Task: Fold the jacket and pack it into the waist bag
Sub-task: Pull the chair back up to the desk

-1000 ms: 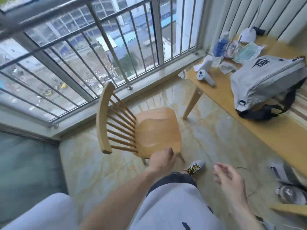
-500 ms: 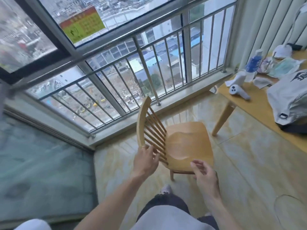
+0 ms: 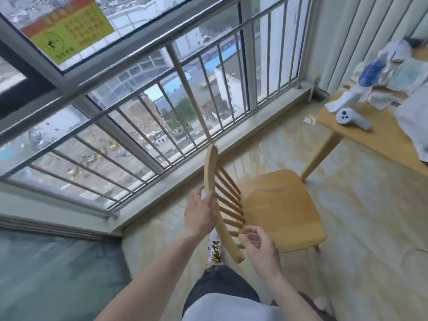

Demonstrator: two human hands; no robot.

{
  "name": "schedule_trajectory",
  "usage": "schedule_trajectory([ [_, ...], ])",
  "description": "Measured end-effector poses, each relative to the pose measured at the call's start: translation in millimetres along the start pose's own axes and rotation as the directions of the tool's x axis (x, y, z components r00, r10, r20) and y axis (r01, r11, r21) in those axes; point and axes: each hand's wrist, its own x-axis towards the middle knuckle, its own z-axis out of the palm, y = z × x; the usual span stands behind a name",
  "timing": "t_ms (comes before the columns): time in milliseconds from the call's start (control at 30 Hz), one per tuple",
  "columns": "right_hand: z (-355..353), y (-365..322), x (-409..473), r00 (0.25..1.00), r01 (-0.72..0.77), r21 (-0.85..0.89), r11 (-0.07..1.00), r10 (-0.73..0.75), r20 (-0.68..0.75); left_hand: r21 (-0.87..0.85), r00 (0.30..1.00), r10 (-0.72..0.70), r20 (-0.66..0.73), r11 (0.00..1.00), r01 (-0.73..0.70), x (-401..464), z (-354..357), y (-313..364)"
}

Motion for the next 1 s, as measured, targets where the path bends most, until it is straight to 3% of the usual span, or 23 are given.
schedule_trajectory([
  [167, 70, -26, 61, 0.95, -0.084, 0.053, 0.995, 0.096, -0.297, 0.143, 0.93, 0.33, 0.164, 0.925, -0.353, 109, 11, -25],
  [267, 99, -42, 78, 0.885, -0.174, 0.062, 0.983, 0.183, -0.429, 0.183, 0.86, 0.434, 0.269, 0.853, -0.488, 145, 1, -32],
  [367, 123, -51, 78, 0.842, -0.268, -0.044, 0.962, 0.212, -0.497, 0.214, 0.792, 0.503, 0.345, 0.78, -0.588, 164, -7, -40],
  [500, 152, -48, 74, 0.783, -0.407, -0.23, 0.884, 0.208, -0.586, 0.234, 0.755, 0.509, 0.413, 0.742, -0.628, 172, -14, -52],
  [733, 177, -33, 71, 0.597, -0.61, -0.255, 0.75, 0.225, -0.77, 0.194, 0.723, 0.54, 0.432, 0.727, -0.659, 181, -14, -60],
  [833, 178, -28, 65, 0.46, -0.726, -0.178, 0.664, 0.277, -0.844, 0.188, 0.715, 0.564, 0.413, 0.716, -0.673, 188, -14, -63],
  [933, 178, -26, 63, 0.207, -0.757, 0.122, 0.642, 0.413, -0.887, 0.148, 0.721, 0.536, 0.439, 0.749, -0.646, 211, -15, -57],
  [1000, 176, -30, 64, 0.026, -0.638, 0.409, 0.652, 0.549, -0.835, 0.078, 0.728, 0.502, 0.467, 0.797, -0.599, 229, -18, -51],
])
